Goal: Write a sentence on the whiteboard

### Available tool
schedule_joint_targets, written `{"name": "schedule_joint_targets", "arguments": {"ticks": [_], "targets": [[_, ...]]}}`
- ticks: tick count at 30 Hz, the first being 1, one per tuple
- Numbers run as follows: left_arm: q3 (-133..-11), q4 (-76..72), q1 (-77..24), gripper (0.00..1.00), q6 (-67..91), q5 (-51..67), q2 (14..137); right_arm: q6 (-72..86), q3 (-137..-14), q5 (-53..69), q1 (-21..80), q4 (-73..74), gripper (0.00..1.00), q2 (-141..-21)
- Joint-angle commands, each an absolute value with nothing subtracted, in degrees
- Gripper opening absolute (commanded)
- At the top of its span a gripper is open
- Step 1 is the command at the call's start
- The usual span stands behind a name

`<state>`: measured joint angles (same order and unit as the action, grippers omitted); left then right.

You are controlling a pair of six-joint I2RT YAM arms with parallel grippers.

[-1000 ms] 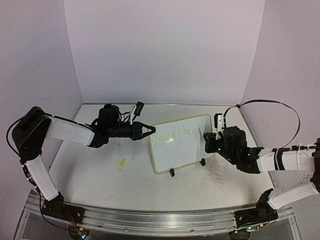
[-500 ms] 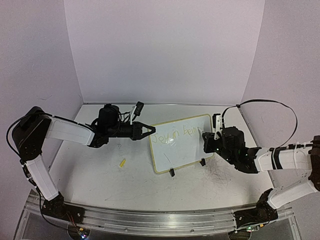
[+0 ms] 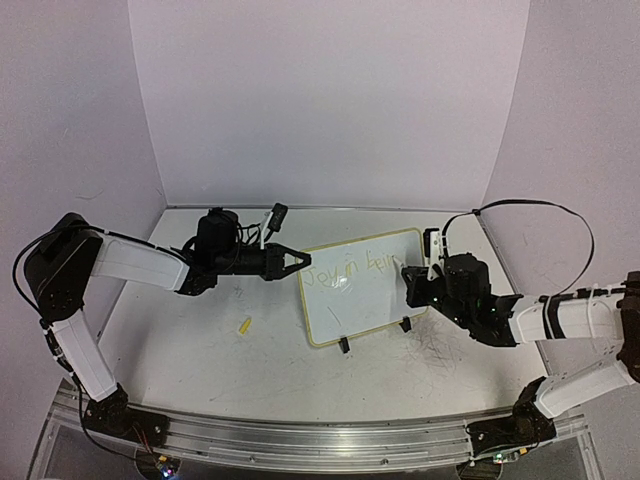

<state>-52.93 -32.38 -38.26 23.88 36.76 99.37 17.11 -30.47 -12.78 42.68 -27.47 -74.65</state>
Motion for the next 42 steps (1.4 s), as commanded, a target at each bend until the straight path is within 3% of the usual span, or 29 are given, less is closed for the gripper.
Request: {"name": "schedule_joint_targets", "arguments": {"ticks": [1, 20, 42], "targets": [[-53.62, -27.18, -37.97, 0.0, 20.3, 31.1, 98.72, 18.44, -29.01, -12.1, 42.45, -27.22, 0.0, -73.97], [-53.59, -27.03, -37.95, 0.0, 20.39, 31.05, 98.36, 18.6, -31.72, -18.54, 42.43, -27.07, 0.0, -75.2], [-53.48, -26.89, -37.99, 0.0, 19.86, 30.99, 98.32, 19.36, -29.64, -16.05, 42.46, -24.39, 0.0, -74.43]]}}
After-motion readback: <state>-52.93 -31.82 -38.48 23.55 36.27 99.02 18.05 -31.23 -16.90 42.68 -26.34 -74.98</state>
